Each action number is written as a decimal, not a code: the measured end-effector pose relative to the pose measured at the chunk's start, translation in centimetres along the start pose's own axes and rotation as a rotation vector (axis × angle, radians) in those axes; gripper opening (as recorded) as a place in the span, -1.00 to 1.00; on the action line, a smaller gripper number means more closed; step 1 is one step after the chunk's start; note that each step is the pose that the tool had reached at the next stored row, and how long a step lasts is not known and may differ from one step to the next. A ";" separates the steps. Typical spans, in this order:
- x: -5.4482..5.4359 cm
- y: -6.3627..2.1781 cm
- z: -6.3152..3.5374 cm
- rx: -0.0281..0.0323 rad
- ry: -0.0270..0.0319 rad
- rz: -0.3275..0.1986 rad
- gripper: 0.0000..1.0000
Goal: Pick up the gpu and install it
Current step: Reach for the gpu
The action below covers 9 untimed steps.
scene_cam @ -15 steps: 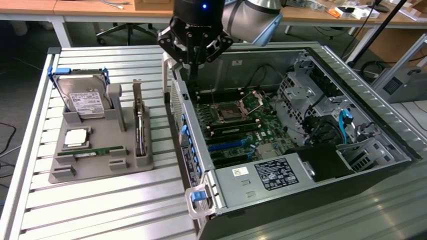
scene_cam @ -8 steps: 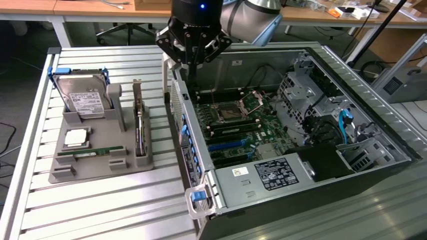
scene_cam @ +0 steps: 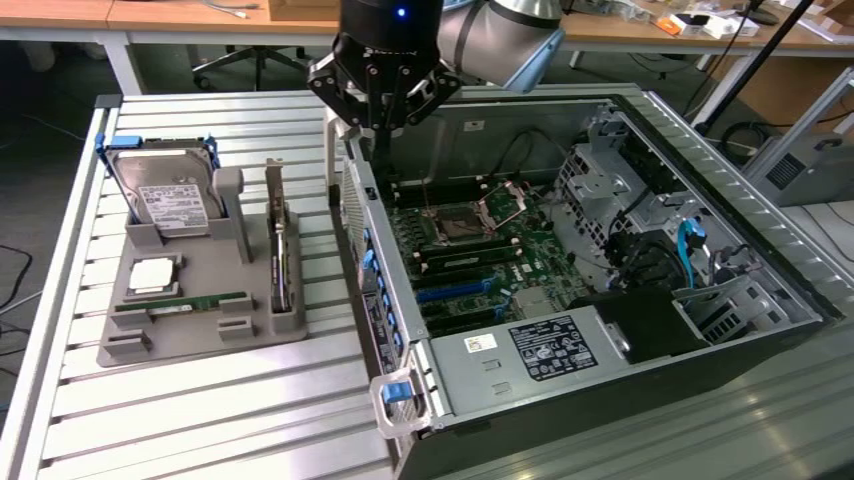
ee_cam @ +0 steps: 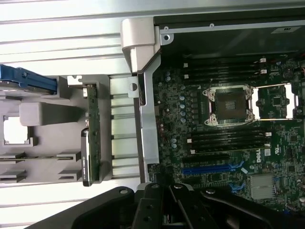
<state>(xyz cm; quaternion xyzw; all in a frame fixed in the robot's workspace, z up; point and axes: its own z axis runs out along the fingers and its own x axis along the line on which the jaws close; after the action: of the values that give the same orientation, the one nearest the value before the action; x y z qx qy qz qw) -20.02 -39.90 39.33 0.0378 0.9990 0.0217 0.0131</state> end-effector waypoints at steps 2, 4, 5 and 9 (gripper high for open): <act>0.1 -0.01 0.00 0.0000 0.0000 0.000 -0.79; 0.1 -0.01 0.00 0.0000 0.0000 0.000 -0.79; 0.2 -0.01 -0.01 0.0000 0.0000 0.000 -0.79; 0.2 -0.02 -0.01 0.0001 0.0000 0.000 -0.79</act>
<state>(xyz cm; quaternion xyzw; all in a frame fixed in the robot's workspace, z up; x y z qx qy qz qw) -20.27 -39.90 39.33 0.0379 0.9990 0.0217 0.0130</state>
